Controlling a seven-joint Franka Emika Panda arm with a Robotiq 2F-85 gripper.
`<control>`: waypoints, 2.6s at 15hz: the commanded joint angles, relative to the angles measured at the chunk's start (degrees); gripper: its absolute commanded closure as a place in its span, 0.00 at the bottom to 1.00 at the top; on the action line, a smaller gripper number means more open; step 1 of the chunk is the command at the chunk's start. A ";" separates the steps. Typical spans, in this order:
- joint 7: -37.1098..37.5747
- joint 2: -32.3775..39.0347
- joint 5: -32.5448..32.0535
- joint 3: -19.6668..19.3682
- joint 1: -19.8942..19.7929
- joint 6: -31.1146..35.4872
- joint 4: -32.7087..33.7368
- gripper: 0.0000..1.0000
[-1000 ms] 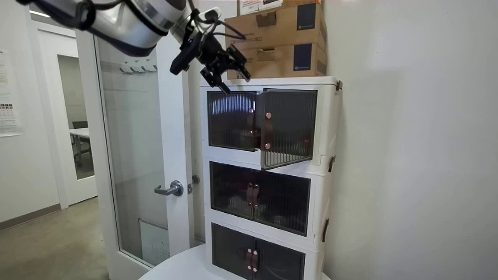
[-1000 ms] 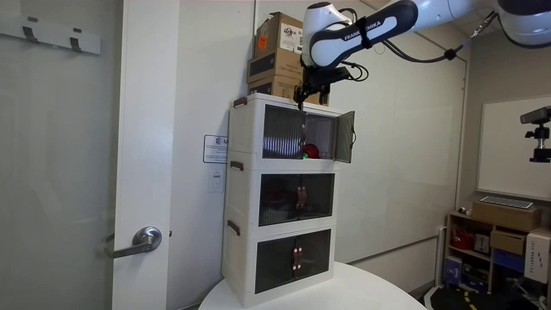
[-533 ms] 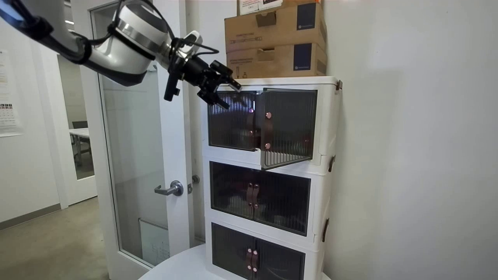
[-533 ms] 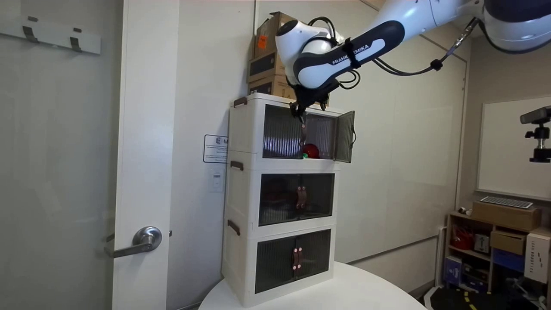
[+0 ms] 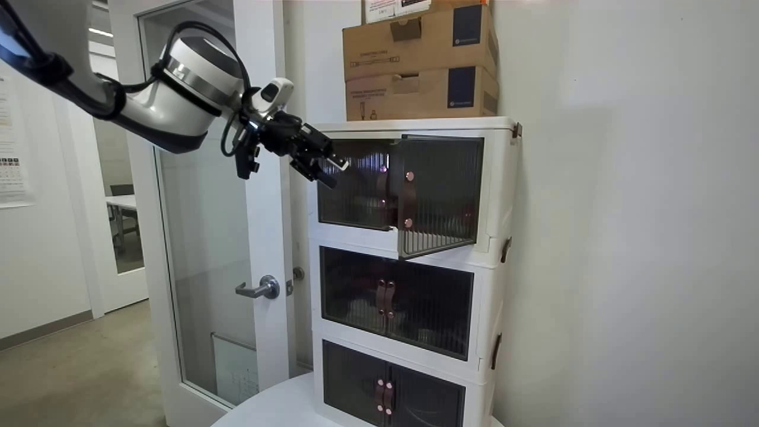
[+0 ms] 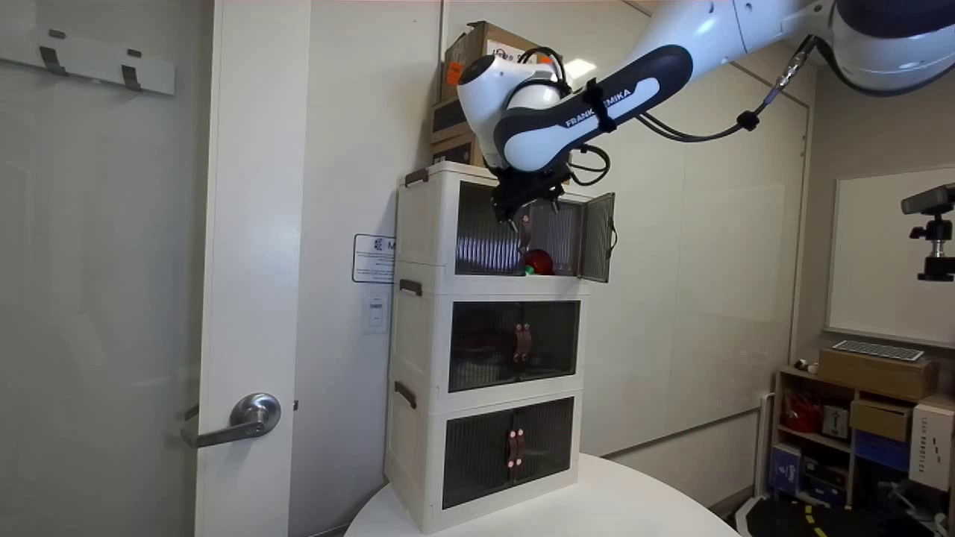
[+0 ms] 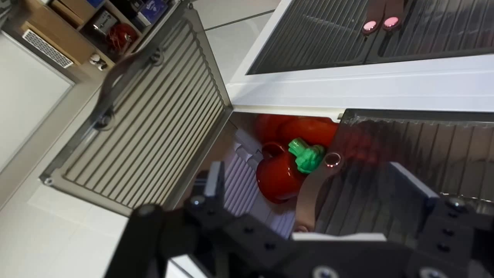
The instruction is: Open the top cabinet doors
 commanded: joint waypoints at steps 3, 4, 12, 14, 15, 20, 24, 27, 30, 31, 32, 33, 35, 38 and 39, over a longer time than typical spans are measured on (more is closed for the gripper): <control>15.46 1.88 -4.98 -1.44 1.30 3.36 -2.90 0.00; 17.82 2.51 -6.70 -1.65 1.51 4.09 -3.03 0.00; 31.25 5.99 -20.57 -1.91 1.24 3.86 -2.54 0.00; 32.68 6.51 -22.62 -2.05 0.76 2.93 -2.43 0.00; 33.30 6.79 -23.55 -2.07 0.60 2.43 -2.33 0.00; 34.12 7.96 -26.38 -1.68 -0.89 1.75 -1.64 0.00; 33.60 8.92 -27.75 -1.63 -2.25 2.35 0.47 0.00; 32.87 9.59 -27.95 -1.58 -3.18 2.94 2.47 0.00; 31.97 10.40 -27.51 -1.51 -3.80 3.89 4.49 0.00; 31.71 10.74 -27.27 -1.47 -4.10 4.39 5.11 0.00; 31.25 10.95 -26.88 -1.39 -4.49 4.86 5.66 0.00; 30.79 11.25 -26.64 -1.39 -4.73 4.97 6.28 0.00; 30.15 11.47 -26.11 -1.13 -4.94 5.34 6.68 0.00; 29.55 11.68 -25.67 -0.84 -5.07 5.73 7.25 0.00; 29.29 11.68 -25.44 -0.80 -5.09 5.74 7.25 0.00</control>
